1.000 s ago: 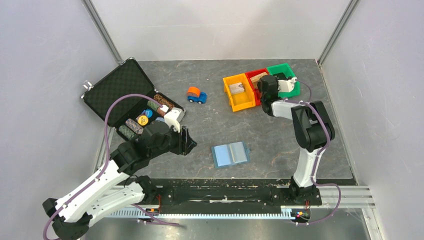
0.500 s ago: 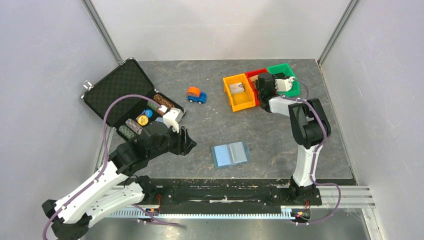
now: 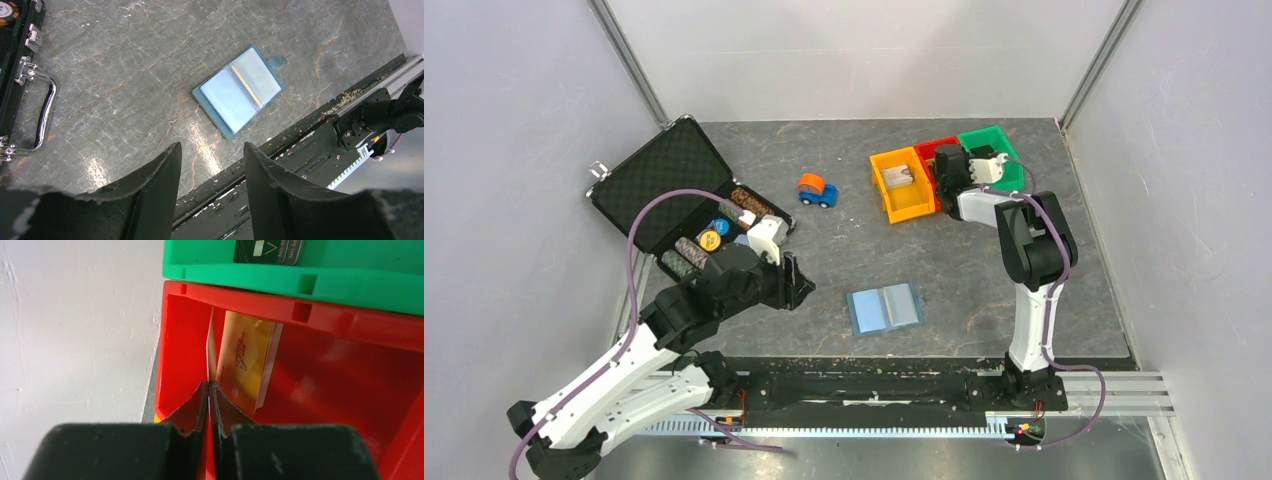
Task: Take the credit cards out of the card holder
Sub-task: Place the credit card in the storage box.
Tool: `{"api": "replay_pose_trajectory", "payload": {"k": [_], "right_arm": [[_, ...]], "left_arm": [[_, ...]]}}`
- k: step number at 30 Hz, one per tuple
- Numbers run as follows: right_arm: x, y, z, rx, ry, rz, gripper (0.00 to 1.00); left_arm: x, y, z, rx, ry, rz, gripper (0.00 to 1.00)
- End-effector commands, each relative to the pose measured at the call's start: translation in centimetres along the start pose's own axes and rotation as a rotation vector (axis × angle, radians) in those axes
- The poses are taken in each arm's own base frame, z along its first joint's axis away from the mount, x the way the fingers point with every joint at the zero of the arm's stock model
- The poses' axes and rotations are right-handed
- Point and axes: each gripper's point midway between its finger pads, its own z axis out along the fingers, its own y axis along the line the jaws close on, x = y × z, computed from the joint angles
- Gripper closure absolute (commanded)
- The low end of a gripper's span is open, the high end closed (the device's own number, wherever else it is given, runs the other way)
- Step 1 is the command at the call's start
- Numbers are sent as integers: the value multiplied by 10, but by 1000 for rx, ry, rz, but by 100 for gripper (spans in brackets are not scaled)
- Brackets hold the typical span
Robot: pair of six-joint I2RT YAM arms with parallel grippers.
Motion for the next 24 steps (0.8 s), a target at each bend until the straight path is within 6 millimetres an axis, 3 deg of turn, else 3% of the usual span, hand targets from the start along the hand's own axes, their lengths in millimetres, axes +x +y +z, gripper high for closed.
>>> {"api": "replay_pose_trajectory", "payload": {"k": [1, 20, 24], "right_arm": [[7, 16, 3, -15, 6, 20, 94], [3, 28, 3, 25, 41, -119, 78], [-9, 24, -2, 46, 34, -209, 73]], "left_arm": [[-9, 0, -3, 9, -46, 48, 44], [-12, 3, -6, -3, -70, 42, 44], [-12, 4, -7, -9, -74, 40, 43]]}}
